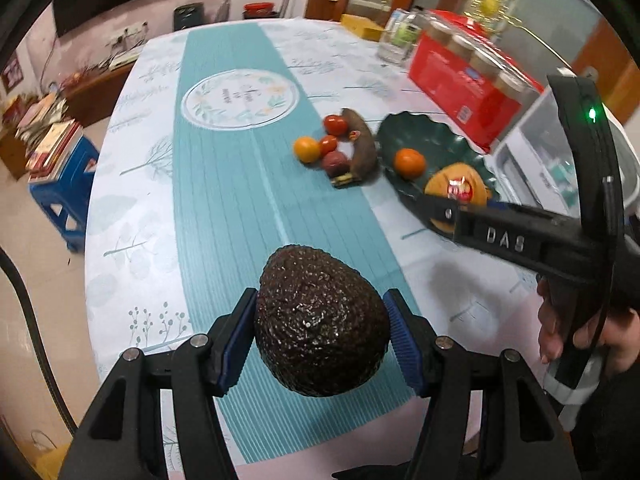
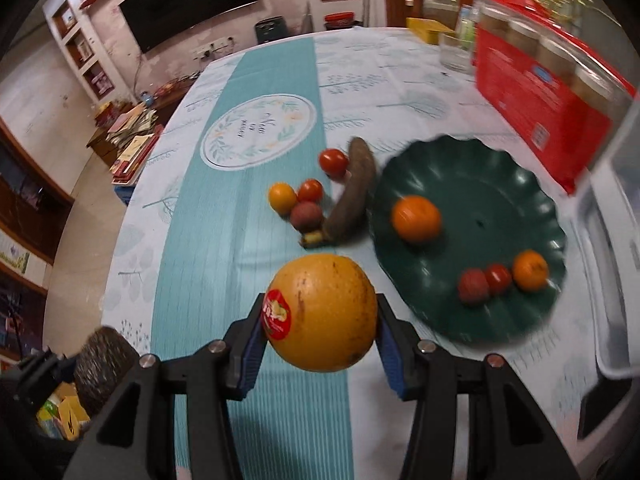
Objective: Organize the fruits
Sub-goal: 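Carry the avocado and grapefruit over the green plate and open both tools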
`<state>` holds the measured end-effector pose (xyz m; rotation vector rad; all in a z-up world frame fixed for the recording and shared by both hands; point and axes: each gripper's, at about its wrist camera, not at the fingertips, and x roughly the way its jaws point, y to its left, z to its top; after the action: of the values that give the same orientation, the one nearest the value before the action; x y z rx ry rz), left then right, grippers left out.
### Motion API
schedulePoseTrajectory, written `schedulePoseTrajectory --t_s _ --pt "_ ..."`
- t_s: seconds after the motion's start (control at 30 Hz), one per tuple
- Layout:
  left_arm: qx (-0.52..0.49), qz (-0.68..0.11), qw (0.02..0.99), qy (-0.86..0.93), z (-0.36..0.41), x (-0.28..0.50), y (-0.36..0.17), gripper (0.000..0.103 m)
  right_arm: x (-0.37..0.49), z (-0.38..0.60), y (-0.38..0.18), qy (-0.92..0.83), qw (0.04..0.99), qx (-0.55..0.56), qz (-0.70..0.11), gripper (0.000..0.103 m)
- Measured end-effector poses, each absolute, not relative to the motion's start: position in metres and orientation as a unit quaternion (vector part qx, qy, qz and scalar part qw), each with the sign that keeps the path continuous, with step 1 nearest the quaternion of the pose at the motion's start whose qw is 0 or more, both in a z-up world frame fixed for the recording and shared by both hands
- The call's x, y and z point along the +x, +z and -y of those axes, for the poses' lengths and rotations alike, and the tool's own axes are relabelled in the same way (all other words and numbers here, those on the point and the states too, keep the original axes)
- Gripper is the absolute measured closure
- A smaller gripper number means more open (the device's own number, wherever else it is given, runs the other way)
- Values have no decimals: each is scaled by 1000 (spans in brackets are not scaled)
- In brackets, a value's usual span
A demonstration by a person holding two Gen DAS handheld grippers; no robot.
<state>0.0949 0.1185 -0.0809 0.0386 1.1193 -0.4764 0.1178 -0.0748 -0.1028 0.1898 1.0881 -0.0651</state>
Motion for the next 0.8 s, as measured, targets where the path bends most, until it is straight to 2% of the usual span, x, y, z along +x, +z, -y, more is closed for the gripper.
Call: schedulePoseTrajectory --t_s 0.33,0.8 --pt "45 -502 824 -258 -80 78 -59 42 71 119 -99 -80 846 121 -513 53" --pt "20 -504 833 -229 7 97 -53 42 72 190 -110 -36 832 101 -544 53"
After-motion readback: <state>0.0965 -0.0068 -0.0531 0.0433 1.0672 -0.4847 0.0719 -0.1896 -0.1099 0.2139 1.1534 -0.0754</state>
